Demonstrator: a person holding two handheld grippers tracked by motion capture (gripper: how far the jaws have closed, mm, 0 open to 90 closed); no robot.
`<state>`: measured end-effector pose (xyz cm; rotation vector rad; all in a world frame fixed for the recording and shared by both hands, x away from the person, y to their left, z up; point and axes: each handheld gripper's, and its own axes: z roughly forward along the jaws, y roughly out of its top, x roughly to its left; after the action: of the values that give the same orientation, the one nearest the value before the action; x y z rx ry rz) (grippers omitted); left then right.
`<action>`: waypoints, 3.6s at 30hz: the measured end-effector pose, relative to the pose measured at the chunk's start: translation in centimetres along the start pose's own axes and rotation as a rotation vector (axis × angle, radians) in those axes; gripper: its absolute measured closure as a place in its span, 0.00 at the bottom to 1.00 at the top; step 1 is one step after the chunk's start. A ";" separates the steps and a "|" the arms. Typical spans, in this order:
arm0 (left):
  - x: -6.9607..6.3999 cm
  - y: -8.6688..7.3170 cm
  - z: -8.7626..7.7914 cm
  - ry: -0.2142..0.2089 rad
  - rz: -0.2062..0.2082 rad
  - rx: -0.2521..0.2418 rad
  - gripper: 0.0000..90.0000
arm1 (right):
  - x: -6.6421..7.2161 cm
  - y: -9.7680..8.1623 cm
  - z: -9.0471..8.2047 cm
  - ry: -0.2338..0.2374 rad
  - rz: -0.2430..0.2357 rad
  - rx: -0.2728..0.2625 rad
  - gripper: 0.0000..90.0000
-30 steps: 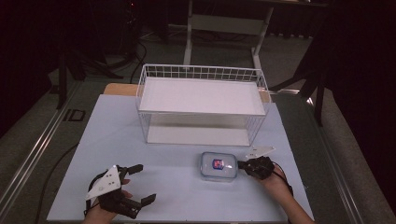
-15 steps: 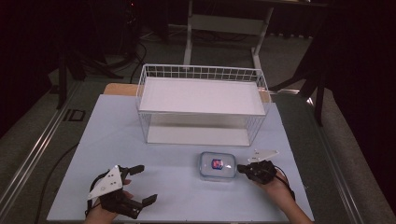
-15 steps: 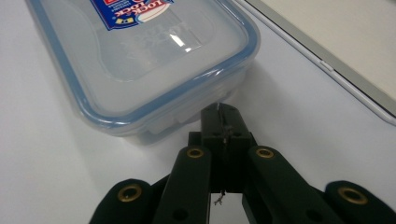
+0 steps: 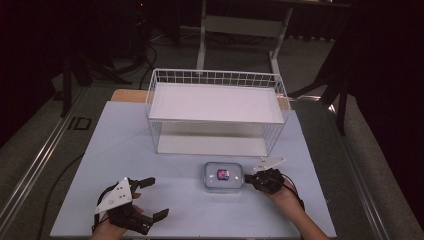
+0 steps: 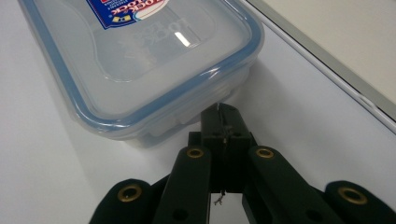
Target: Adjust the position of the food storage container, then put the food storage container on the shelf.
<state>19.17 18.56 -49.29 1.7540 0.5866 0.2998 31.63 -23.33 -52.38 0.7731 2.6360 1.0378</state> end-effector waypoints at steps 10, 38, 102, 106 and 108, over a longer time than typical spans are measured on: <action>0.0 0.0 0.0 -0.004 0.003 0.001 0.00 | 1.1 2.0 1.9 0.022 -0.036 0.002 1.00; 0.0 0.0 0.4 0.006 0.004 0.034 0.01 | 3.3 2.3 -0.8 -0.026 -0.037 -0.064 0.60; 7.5 -1.1 12.3 -0.066 -0.821 0.344 0.43 | -0.1 3.2 3.9 0.416 0.781 0.003 0.47; 7.2 -0.6 12.1 -0.053 -0.764 0.347 0.47 | 0.0 3.0 3.7 0.424 0.787 0.002 0.49; 6.8 -0.3 12.0 -0.047 -0.729 0.346 0.50 | 0.1 2.7 3.3 0.428 0.784 -0.014 0.53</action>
<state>30.73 12.34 -53.46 1.7328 1.2440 -0.3713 33.80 -19.70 -53.00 1.8479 2.6729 1.5332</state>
